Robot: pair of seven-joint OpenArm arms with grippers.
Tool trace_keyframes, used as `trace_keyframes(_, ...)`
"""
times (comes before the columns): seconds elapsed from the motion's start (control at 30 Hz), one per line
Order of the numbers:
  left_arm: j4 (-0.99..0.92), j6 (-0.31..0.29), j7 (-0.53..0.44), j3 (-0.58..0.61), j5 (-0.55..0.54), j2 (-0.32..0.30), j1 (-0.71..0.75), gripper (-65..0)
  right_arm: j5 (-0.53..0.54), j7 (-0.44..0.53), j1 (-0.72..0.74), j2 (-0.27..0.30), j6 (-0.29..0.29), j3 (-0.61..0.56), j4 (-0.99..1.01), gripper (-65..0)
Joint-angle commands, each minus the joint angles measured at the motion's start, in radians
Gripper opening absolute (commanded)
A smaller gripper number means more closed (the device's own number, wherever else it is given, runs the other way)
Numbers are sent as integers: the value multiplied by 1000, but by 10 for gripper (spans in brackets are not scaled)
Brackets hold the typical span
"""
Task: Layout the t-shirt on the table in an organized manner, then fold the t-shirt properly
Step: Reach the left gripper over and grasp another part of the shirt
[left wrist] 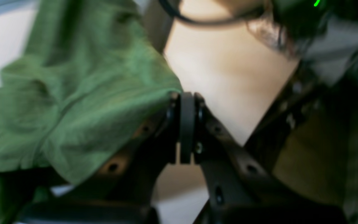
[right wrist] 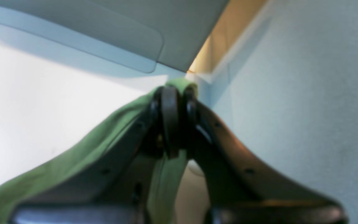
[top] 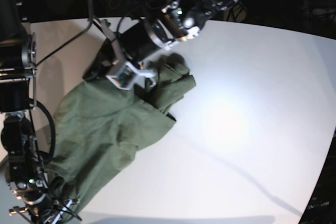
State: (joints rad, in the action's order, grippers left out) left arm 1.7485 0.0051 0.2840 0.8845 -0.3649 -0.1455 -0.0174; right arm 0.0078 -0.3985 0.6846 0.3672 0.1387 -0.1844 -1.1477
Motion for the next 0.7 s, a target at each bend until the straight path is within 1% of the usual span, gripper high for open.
trace_keyframes(0.0, -15, -7, -25, 43, -4, 19, -59, -642, -6, 28, 36, 13, -1, 7, -19, -650)
trace_keyframes(0.07, -69, -1, -24, 123, -4, 24, -126, -586, -6, 28, 28, 13, -1, 7, -18, -650)
trace_keyframes(0.1, -84, -1, -24, 154, -4, 24, -148, -542, -6, 28, 20, 13, -1, 7, -18, -650)
trace_keyframes(0.17, -100, -1, -24, 207, -4, 22, -186, -422, -6, 28, 17, 13, -1, 7, -19, -650)
trace_keyframes(0.27, -98, -1, -24, 215, -4, 19, -192, -238, -7, 28, 14, 13, -1, 7, -19, -650)
trace_keyframes(0.3, -97, -1, -24, 213, -4, 10, -191, -194, -7, 28, 13, 13, -1, 7, -19, -650)
trace_keyframes(0.33, -91, -1, -27, 203, -4, -15, -191, -148, -7, 28, 13, 13, -1, 7, -18, -650)
trace_keyframes(0.37, -77, -1, -27, 187, -6, -38, -191, -121, -7, 28, 13, 13, -1, 7, -16, -650)
trace_keyframes(0.4, -65, -1, -30, 172, -6, -53, -187, -113, -7, 28, 13, 13, -1, 7, -15, -650)
trace_keyframes(0.47, -34, -1, -32, 104, -6, -104, -160, -115, -7, 28, 11, 10, -1, 7, -15, -650)
trace_keyframes(0.53, 5, -1, -32, 11, -6, -141, -114, -114, -7, 28, -6, 8, -1, 7, -19, -650)
trace_keyframes(0.6, 49, -1, -33, -113, -6, -173, -49, -114, -7, 28, -16, 6, -1, 7, -19, -650)
trace_keyframes(0.67, 83, -6, -33, -241, -6, -184, 21, -113, -7, 28, -30, 6, -1, 9, -19, -650)
